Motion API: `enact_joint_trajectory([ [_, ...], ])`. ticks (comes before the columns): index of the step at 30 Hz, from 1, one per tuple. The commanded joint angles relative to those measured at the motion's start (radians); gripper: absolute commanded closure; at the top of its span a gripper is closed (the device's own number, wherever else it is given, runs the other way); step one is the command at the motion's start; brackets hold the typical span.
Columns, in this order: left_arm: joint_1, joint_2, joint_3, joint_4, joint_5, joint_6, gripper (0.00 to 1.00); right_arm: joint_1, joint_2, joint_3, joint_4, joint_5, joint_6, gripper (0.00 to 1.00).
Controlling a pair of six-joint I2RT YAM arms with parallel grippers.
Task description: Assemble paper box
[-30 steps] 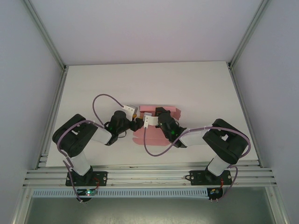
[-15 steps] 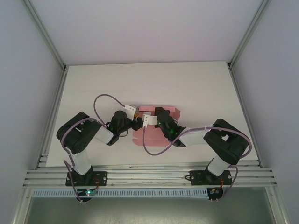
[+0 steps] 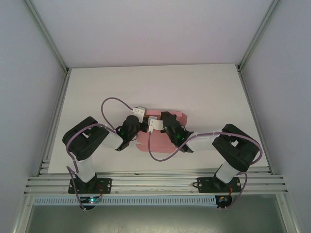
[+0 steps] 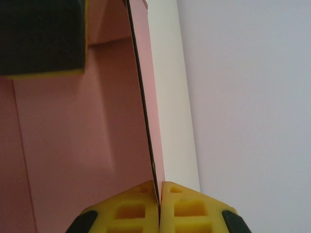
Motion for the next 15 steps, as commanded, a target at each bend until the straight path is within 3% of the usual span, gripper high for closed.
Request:
enact_joint_trajectory([
  [1, -0.013, 0.031, 0.035, -0.026, -0.199, 0.022, 0.94, 0.028, 0.0, -0.008, -0.108, -0.079, 0.043, 1.0],
  [3, -0.014, 0.041, 0.029, -0.021, -0.224, 0.024, 1.0, 0.025, -0.003, -0.009, -0.109, -0.071, 0.042, 1.0],
  [10, -0.017, 0.079, 0.01, -0.001, -0.377, 0.0, 1.0, 0.019, -0.021, -0.011, -0.124, -0.059, 0.056, 1.0],
  [15, -0.021, 0.108, -0.041, 0.094, -0.347, 0.031, 1.0, 0.016, -0.022, -0.01, -0.132, -0.041, 0.057, 1.0],
])
